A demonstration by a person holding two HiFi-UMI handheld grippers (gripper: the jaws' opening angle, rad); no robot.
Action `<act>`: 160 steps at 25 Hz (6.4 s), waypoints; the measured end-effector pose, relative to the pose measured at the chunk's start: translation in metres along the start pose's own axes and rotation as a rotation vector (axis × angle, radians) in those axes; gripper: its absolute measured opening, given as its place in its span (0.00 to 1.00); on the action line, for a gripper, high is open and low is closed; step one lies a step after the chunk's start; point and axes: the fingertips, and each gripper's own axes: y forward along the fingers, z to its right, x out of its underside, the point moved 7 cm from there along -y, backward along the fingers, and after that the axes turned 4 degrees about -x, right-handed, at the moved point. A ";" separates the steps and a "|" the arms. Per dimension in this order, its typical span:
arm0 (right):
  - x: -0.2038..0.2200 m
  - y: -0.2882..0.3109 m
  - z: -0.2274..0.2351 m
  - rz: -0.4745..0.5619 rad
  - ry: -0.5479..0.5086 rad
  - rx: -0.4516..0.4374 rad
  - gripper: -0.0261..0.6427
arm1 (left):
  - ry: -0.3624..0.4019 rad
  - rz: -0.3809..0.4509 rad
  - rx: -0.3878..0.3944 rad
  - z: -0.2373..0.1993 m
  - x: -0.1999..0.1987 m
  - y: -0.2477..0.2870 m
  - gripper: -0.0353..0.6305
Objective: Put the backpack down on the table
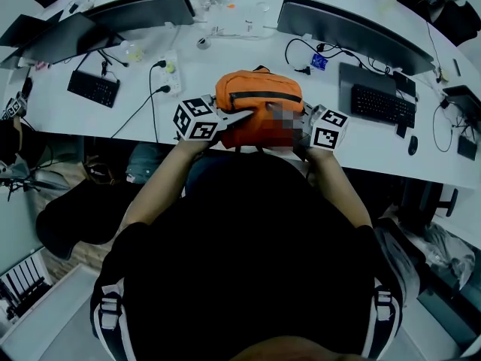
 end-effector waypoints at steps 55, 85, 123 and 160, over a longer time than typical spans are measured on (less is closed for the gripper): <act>0.004 0.088 0.046 -0.028 0.068 0.085 0.11 | -0.046 -0.058 0.059 -0.095 0.016 -0.040 0.13; 0.062 0.102 0.114 -0.136 0.182 0.168 0.11 | -0.103 -0.213 0.029 -0.147 0.075 -0.008 0.13; 0.110 0.115 0.212 -0.264 0.256 0.317 0.11 | -0.229 -0.277 -0.020 -0.226 0.132 0.036 0.14; 0.136 0.127 0.259 -0.370 0.240 0.421 0.12 | -0.330 -0.342 -0.060 -0.266 0.168 0.054 0.18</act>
